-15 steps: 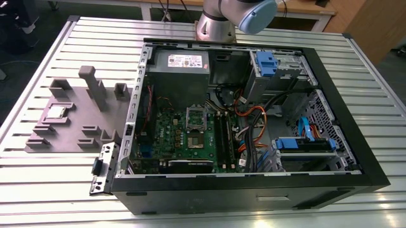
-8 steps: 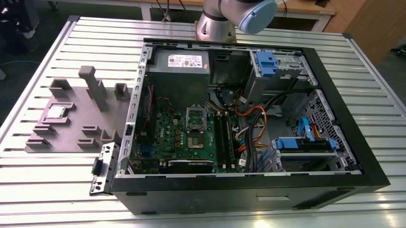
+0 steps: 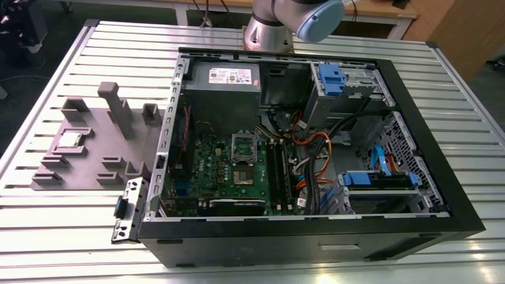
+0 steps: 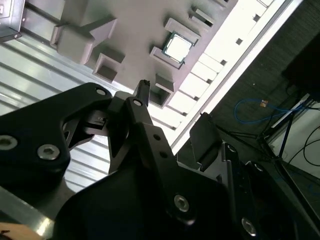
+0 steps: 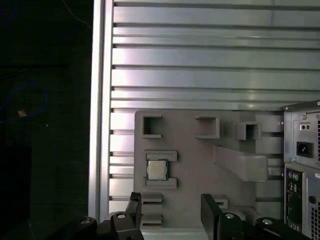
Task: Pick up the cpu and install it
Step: 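Pick up the cpu and move it towards the insertion slot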
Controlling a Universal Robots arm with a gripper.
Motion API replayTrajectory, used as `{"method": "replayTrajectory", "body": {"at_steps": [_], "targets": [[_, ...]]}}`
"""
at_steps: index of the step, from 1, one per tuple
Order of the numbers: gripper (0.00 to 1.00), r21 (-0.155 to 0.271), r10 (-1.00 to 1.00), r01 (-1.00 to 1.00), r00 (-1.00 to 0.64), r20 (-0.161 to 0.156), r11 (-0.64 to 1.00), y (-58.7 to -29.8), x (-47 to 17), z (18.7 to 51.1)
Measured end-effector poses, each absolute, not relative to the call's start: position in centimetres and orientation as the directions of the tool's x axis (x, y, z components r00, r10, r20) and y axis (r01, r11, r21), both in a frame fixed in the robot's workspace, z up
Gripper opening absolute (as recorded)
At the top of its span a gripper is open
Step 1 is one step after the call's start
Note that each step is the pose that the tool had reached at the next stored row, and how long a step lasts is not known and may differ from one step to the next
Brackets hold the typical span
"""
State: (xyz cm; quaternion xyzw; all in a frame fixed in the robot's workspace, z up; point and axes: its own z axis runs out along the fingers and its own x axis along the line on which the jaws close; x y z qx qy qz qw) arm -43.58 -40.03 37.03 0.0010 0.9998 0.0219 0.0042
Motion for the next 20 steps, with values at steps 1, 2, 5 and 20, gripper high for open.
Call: {"method": "replayTrajectory", "body": {"at_steps": [1,2,5,20], "targets": [[0.59,0.044,0.002,0.002,-1.0,-0.008,0.999,-40.04,-43.58,36.85],[0.59,0.044,0.002,0.002,-1.0,-0.008,0.999,-40.04,-43.59,36.7],[0.59,0.044,0.002,0.002,-1.0,-0.008,0.999,-40.04,-43.59,36.66],[0.59,0.044,0.002,0.002,-1.0,-0.008,0.999,-40.04,-43.6,35.96]]}}
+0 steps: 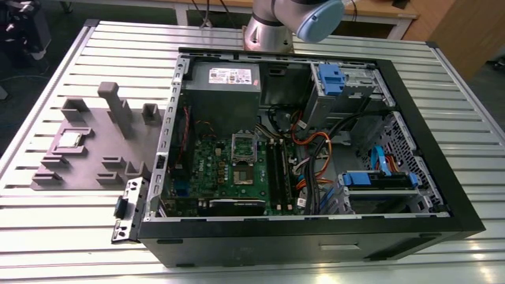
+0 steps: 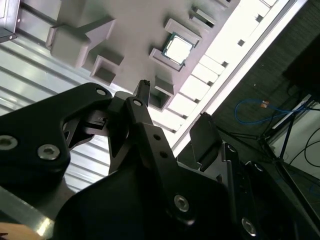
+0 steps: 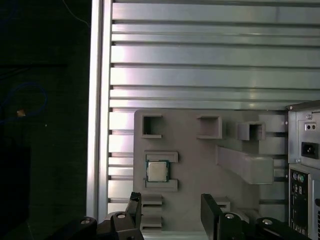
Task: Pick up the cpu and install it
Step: 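Pick up the cpu and move it towards the insertion slot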
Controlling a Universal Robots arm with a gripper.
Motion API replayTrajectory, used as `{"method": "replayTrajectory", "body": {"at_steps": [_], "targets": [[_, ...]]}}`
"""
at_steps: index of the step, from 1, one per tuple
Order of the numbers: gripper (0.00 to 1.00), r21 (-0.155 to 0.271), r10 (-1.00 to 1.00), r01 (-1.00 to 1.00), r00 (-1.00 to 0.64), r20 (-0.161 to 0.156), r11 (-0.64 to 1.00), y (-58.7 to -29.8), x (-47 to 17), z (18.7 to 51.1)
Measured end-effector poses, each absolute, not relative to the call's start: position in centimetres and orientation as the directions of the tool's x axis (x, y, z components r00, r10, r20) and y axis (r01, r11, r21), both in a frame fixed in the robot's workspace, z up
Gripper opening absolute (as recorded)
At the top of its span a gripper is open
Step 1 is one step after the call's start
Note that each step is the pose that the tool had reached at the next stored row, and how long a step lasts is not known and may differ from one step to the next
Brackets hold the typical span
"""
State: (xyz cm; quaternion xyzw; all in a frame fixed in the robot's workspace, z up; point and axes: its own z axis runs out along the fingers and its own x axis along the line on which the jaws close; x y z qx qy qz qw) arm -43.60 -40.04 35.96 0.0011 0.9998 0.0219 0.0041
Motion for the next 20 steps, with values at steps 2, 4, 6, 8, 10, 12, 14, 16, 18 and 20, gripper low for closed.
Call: {"method": "replayTrajectory", "body": {"at_steps": [2,4,6,8,10,12,14,16,18,20], "targets": [[0.59,0.044,0.002,0.002,-1.0,-0.008,0.999,-40.0,-43.6,35.7],[0.59,0.044,0.002,0.002,-1.0,-0.008,0.999,-40.0,-43.6,35.4],[0.59,0.044,0.002,0.002,-1.0,-0.008,0.999,-40.0,-43.6,35.1],[0.59,0.044,0.002,0.002,-1.0,-0.008,0.999,-40.0,-43.6,34.7],[0.59,0.044,0.002,0.002,-1.0,-0.008,0.999,-40.0,-43.6,34.5],[0.59,0.044,0.002,0.002,-1.0,-0.008,0.999,-40.0,-43.6,34.2],[0.59,0.044,0.002,0.002,-1.0,-0.008,0.999,-40.0,-43.6,33.9],[0.59,0.043,0.002,0.002,-1.0,-0.008,0.999,-40.1,-43.6,33.8],[0.59,0.041,0.002,0.002,-1.0,-0.008,0.999,-40.1,-43.6,33.6],[0.59,0.037,0.002,0.002,-1.0,-0.007,0.999,-40.1,-43.6,33.4]]}}
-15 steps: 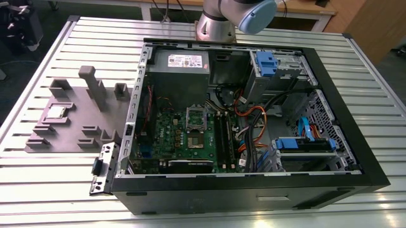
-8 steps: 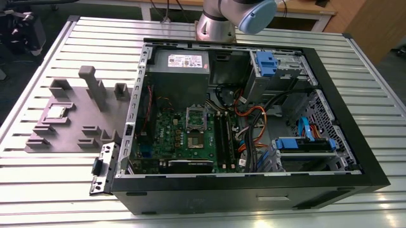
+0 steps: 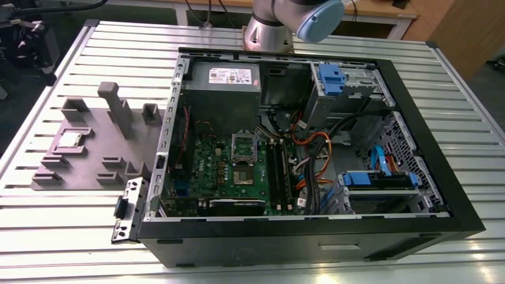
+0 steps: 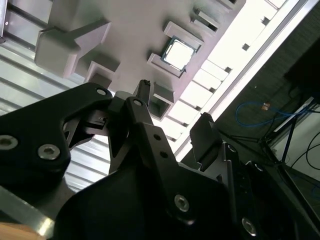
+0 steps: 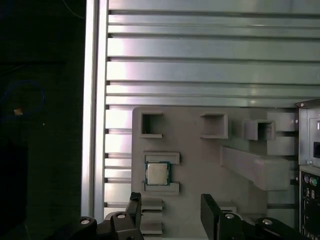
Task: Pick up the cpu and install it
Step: 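Pick up the cpu and move it towards the insertion slot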
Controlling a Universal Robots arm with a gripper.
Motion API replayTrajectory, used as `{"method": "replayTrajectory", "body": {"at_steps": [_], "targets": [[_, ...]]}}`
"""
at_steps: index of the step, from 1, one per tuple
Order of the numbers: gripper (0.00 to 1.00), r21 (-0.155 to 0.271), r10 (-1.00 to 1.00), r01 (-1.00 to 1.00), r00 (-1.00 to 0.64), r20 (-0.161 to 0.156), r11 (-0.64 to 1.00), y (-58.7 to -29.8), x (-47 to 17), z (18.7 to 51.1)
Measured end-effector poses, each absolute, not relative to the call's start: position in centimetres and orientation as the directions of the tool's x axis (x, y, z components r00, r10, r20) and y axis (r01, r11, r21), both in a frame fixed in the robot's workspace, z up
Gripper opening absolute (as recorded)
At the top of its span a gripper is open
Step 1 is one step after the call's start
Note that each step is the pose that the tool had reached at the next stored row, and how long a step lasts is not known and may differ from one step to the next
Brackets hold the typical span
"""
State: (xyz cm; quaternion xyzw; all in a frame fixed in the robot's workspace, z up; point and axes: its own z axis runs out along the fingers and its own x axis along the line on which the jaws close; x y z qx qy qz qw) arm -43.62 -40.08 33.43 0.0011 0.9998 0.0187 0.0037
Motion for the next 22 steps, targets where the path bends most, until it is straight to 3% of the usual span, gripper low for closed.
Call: {"method": "replayTrajectory", "body": {"at_steps": [22], "targets": [[0.59,0.034,-0.034,-0.034,-0.999,-0.002,0.999,-40.8,-43.7,30.5]]}}
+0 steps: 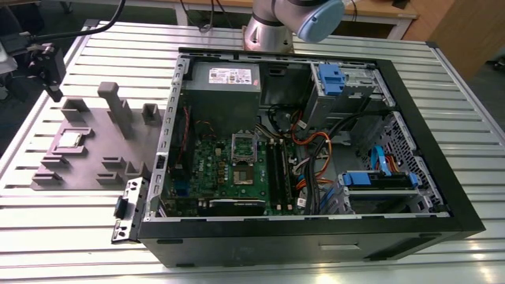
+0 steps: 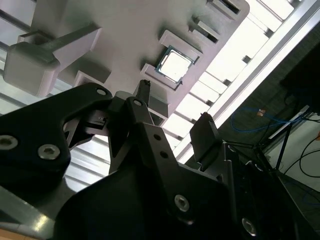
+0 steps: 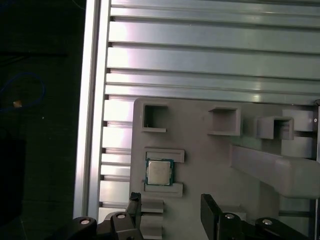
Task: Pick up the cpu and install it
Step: 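Pick up the cpu and move it towards the insertion slot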
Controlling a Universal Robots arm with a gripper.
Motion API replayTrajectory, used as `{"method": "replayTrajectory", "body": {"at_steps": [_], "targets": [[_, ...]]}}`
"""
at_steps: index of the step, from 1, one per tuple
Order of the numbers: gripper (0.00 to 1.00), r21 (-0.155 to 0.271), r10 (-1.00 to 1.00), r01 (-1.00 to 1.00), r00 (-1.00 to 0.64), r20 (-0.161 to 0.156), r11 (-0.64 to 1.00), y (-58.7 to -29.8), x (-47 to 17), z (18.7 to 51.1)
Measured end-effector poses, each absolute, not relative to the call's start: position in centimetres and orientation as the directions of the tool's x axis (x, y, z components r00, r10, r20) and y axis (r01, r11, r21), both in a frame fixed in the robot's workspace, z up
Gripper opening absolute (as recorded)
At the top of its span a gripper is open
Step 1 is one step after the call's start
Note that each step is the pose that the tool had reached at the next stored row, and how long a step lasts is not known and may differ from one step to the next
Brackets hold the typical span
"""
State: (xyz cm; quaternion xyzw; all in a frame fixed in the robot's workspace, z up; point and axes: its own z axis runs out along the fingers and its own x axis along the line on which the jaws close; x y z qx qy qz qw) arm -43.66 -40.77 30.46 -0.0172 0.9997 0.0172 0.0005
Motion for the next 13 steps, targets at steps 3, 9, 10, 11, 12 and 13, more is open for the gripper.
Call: {"method": "replayTrajectory", "body": {"at_steps": [3,9,10,11,12,13], "targets": [[0.59,0.034,-0.034,-0.034,-0.999,-0.002,0.999,-40.77,-43.66,30.45],[0.6,0.034,-0.034,-0.035,-0.999,-0.002,0.999,-40.77,-43.66,30.44],[0.6,0.034,-0.034,-0.035,-0.999,-0.002,0.999,-40.77,-43.66,30.44],[0.66,0.034,-0.034,-0.035,-0.999,-0.002,0.999,-40.77,-43.66,30.44],[0.66,0.034,-0.034,-0.034,-0.999,-0.002,0.999,-40.77,-43.66,30.45],[0.66,0.034,-0.034,-0.035,-0.999,-0.002,0.999,-40.77,-43.66,30.44]]}}
